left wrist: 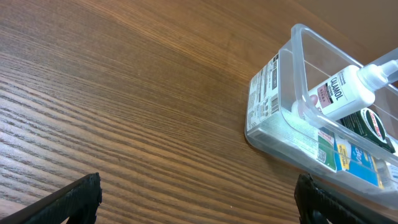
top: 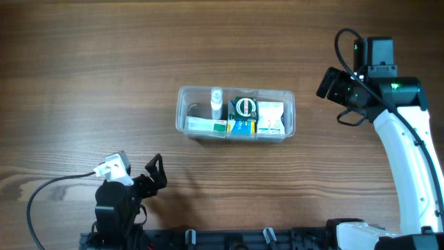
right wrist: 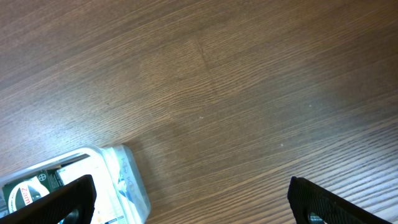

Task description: Pack container

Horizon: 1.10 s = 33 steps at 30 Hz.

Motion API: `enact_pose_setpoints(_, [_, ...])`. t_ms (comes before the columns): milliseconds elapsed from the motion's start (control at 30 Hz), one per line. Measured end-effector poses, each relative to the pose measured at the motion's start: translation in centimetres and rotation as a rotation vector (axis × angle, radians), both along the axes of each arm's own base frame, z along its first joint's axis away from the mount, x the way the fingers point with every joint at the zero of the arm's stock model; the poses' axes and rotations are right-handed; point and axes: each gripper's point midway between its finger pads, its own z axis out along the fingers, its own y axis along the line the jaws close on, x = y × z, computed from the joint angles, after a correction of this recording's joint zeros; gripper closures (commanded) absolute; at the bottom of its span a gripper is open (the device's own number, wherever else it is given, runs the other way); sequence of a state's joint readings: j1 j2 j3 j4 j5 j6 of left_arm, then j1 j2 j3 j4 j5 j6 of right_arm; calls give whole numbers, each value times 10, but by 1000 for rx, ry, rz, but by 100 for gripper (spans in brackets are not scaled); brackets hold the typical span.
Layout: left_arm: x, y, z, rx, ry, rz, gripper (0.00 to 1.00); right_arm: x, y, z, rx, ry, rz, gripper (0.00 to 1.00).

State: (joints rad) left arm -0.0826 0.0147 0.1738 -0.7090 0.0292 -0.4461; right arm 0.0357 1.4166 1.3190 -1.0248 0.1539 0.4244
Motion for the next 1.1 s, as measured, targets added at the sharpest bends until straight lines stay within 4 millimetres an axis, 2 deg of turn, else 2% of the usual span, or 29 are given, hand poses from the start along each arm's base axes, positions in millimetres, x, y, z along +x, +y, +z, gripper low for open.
enact_pose_setpoints(167, [0,0,0,0,0,0,0,-1,0,5,1,-15,0,0])
enact_pose_setpoints(300, [0,0,0,0,0,0,0,-9,-2,31,-3,-99,-4,0])
enact_pose_setpoints(367, [0,0,0,0,0,0,0,-14,-4,53,-17,-179,-3,0])
enact_pose_setpoints(500, [0,0,0,0,0,0,0,-23,-6,119,-91,-448,85,0])
enact_pose_setpoints(567, [0,0,0,0,0,0,0,-33,-4,143,-142,-563,151,0])
enact_pose_setpoints(633, [0,0,0,0,0,0,0,-47,-1,157,-191,-646,215,0])
enact_pose_setpoints(733, [0,0,0,0,-2,0,0,-75,3,148,-242,-720,287,0])
enact_pose_setpoints(833, [0,0,0,0,-2,0,0,-94,10,120,-247,-762,340,0])
enact_pose_setpoints(867, [0,0,0,0,-2,0,0,-100,12,106,-244,-770,354,0])
enact_pose_setpoints(900, [0,0,0,0,-3,0,0,-106,16,85,-237,-795,376,0])
enact_pose_setpoints(933, [0,0,0,0,-2,0,0,-110,18,71,-233,-790,389,0])
enact_pose_setpoints(1000, [0,0,0,0,-3,0,0,-111,19,59,-232,-815,395,0])
enact_pose_setpoints(1033, [0,0,0,0,-2,0,0,-114,21,43,-224,-828,403,0])
enact_pose_setpoints(1100, [0,0,0,0,-2,0,0,-115,22,34,-221,-847,404,0])
